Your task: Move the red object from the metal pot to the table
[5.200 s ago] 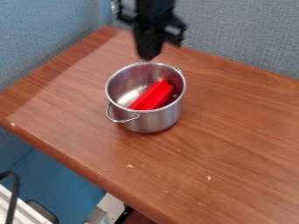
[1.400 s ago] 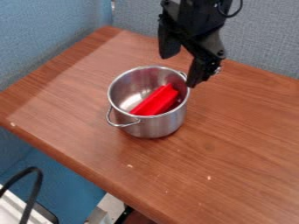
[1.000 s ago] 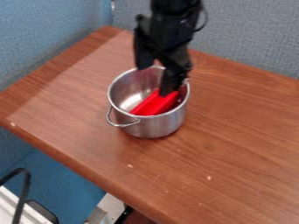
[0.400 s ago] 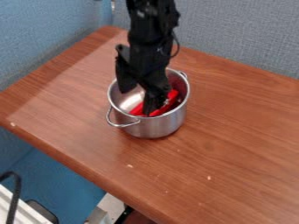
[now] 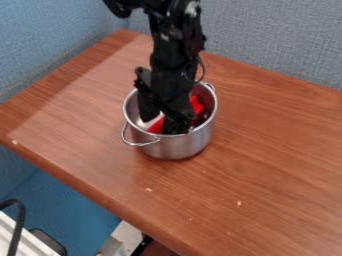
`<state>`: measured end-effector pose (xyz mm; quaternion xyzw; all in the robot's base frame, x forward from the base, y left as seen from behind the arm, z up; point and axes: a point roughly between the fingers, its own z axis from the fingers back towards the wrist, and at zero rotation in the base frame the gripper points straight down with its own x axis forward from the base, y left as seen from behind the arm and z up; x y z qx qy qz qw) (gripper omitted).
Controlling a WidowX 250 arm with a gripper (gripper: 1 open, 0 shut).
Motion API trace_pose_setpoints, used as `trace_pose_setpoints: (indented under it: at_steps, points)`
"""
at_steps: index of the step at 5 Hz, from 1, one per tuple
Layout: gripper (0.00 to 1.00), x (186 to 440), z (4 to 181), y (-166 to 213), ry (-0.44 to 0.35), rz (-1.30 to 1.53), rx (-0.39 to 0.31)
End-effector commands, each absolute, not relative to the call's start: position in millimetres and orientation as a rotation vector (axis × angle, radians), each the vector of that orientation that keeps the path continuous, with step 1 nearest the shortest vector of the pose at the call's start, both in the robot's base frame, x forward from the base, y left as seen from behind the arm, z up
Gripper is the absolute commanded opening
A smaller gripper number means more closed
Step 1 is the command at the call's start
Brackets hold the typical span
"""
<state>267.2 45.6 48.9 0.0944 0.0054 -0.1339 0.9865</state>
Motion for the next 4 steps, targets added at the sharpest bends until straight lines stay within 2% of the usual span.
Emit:
trace_pose_setpoints:
  at_steps: [1,3,4]
  points:
    - [0.0,275,61.3,51,-0.033,-0.255,0.207]
    - [0.0,276,87.6,50,-0.126,-0.234,0.17]
    - [0.0,278,112.6,51,-0.19,-0.21,0.157]
